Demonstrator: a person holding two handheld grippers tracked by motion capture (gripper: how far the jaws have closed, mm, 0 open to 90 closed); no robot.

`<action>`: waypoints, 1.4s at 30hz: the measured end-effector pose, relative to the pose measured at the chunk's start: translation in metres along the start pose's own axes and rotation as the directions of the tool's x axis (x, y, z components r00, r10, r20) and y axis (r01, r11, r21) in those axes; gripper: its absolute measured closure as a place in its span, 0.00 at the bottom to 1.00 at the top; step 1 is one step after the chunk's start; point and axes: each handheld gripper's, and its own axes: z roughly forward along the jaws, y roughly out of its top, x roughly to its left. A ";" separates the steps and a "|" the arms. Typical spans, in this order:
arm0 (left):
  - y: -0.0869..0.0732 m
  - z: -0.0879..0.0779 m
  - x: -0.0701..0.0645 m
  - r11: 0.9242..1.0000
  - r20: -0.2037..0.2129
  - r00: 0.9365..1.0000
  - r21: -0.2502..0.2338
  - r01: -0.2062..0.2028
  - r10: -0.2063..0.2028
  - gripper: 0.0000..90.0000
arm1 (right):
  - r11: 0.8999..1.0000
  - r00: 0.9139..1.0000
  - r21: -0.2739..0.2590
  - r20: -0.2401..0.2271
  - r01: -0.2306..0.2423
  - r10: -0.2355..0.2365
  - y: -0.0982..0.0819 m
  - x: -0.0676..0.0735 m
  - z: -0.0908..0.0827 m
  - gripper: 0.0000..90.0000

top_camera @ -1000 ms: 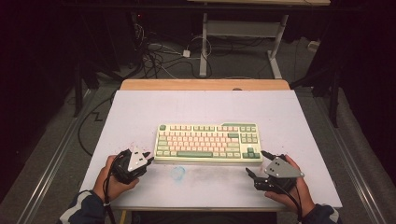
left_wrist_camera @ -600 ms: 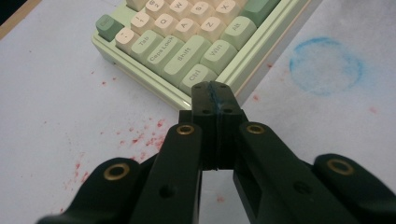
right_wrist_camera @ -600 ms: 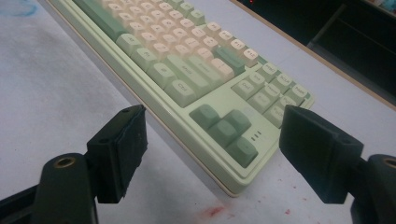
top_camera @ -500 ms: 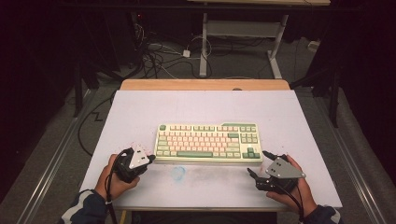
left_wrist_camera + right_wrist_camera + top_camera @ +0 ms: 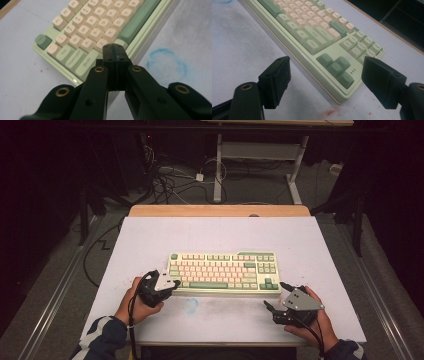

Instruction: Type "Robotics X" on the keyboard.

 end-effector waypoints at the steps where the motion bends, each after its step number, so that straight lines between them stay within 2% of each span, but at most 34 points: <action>1: 0.002 0.003 -0.001 1.000 0.005 1.000 0.002 0.000 0.000 0.97 | 1.000 1.000 0.000 -0.001 0.002 -0.002 0.000 0.000 0.000 0.27; 8: 0.012 0.026 -0.011 1.000 0.022 1.000 0.008 -0.018 0.017 0.97 | 1.000 1.000 0.009 -0.004 0.013 -0.013 0.000 0.001 0.002 0.27; 11: 0.013 0.035 -0.015 0.999 0.026 0.999 0.027 -0.031 0.030 0.97 | 1.000 1.000 0.014 -0.005 0.016 -0.016 0.000 0.002 0.002 0.27; 19: 0.016 0.050 -0.021 0.998 0.033 0.999 0.043 -0.044 0.042 0.97 | 0.999 1.000 0.022 -0.013 0.025 -0.024 0.000 0.002 0.004 0.27; 32: 0.013 0.060 -0.022 0.997 0.017 0.999 0.058 -0.042 0.041 0.97 | 0.999 0.999 0.036 -0.030 0.040 -0.039 -0.001 0.004 0.006 0.27; 35: 0.011 0.063 -0.021 0.996 0.016 0.999 0.079 -0.037 0.036 0.97 | 0.998 0.999 0.043 -0.032 0.046 -0.044 -0.001 0.005 0.006 0.27; 38: 0.010 0.063 -0.022 0.996 0.014 0.999 0.075 -0.048 0.047 0.97 | 0.998 0.998 0.047 -0.035 0.052 -0.050 -0.001 0.006 0.007 0.27; 42: 0.015 0.059 -0.021 0.998 0.009 0.999 0.045 -0.052 0.052 0.97 | 0.998 0.998 0.045 -0.035 0.051 -0.049 -0.001 0.006 0.006 0.27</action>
